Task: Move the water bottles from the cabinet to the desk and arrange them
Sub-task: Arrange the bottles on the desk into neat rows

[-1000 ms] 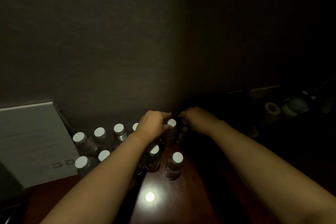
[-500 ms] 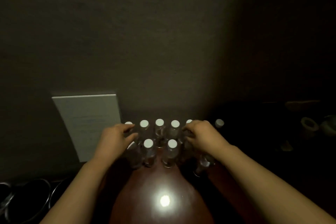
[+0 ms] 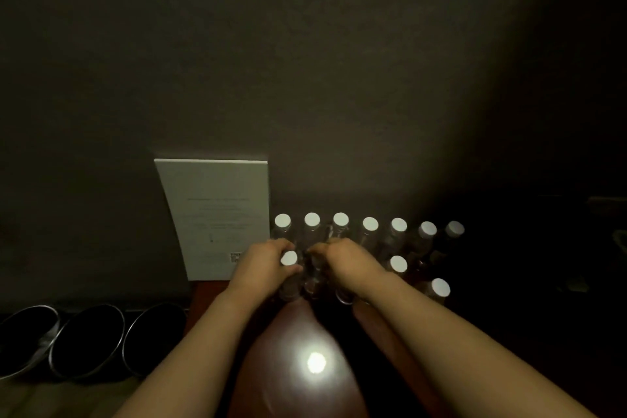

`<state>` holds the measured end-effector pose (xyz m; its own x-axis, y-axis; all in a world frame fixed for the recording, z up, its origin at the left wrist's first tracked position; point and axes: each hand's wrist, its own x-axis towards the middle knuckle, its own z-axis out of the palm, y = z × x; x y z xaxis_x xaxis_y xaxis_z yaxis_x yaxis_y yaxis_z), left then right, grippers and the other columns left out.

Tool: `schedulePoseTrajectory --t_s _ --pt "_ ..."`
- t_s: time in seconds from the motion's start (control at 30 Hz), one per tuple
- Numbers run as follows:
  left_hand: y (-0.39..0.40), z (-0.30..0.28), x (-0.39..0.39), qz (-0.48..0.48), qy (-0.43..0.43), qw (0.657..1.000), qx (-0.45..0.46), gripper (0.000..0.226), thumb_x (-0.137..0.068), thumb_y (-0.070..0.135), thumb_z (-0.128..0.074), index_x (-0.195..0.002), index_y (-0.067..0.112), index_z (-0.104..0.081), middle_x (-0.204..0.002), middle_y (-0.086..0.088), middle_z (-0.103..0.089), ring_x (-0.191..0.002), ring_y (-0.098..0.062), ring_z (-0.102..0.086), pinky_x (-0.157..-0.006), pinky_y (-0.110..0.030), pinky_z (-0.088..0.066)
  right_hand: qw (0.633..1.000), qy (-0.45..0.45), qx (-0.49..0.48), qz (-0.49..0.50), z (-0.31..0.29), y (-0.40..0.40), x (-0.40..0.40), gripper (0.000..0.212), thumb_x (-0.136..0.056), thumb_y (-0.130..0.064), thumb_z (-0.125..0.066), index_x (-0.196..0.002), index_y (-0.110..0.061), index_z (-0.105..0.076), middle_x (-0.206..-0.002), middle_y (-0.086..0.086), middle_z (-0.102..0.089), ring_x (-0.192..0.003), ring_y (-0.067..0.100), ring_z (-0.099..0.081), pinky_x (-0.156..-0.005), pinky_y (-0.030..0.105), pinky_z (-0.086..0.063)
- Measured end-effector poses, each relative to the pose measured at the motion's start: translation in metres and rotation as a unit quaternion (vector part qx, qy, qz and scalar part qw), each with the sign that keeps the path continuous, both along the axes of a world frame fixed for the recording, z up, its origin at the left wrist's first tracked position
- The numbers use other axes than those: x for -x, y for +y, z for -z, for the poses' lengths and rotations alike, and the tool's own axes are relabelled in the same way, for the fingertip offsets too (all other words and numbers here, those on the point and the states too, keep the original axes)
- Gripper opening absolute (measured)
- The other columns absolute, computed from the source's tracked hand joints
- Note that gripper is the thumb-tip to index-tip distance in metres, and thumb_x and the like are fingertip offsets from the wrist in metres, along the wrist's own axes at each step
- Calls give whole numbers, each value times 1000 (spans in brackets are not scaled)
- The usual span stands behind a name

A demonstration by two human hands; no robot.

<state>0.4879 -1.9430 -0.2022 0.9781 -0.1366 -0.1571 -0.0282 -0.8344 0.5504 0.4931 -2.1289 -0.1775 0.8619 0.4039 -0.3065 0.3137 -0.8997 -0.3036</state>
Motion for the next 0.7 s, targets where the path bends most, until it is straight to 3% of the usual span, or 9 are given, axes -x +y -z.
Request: schedulePoseTrajectory --t_s 0.2,0.33,0.43,0.53,0.6,0.7 --pt "11 7 -4 38 8 999 30 37 -79 21 -76 -116 24 -71 -111 4 -73 -102 -15 -67 -89 -29 -51 1000 -21 12 18 8 1 -6 35 -90 -15 -59 -124 -11 -60 -116 15 -61 -105 34 -61 -89 38 -49" --pt "17 8 -4 89 55 993 54 44 -80 7 -72 -121 23 -69 -117 10 -68 -104 -1 -60 -86 -9 -42 999 -27 13 35 11 4 -7 33 -91 -15 -57 -124 -12 -60 -115 15 -60 -103 35 -62 -89 39 -50" --pt "13 9 -1 59 31 997 35 48 -73 26 -81 -118 26 -68 -116 6 -67 -107 -13 -63 -89 -23 -47 998 -27 6 51 11 5 -6 31 -91 -18 -58 -121 -12 -61 -114 15 -61 -104 35 -61 -90 39 -50" --pt "7 9 3 12 0 997 -73 48 -67 53 -81 -101 21 -68 -103 -2 -66 -95 -24 -63 -80 -34 -52 998 -26 5 59 11 4 -2 33 -90 -21 -61 -122 -12 -61 -114 14 -61 -105 34 -61 -89 37 -50" --pt "5 9 4 25 -15 993 -111 41 -71 52 -77 -94 19 -68 -100 -5 -66 -92 -27 -64 -75 -35 -52 998 -26 1 65 10 5 1 33 -90 -21 -60 -123 -13 -62 -115 14 -61 -106 34 -61 -90 37 -50" --pt "7 3 -1 82 -18 991 -100 25 -77 33 -73 -100 22 -71 -103 -3 -64 -97 -26 -64 -79 -35 -52 997 -26 -7 72 6 6 2 31 -90 -20 -59 -119 -11 -65 -116 15 -64 -107 34 -62 -92 39 -50"
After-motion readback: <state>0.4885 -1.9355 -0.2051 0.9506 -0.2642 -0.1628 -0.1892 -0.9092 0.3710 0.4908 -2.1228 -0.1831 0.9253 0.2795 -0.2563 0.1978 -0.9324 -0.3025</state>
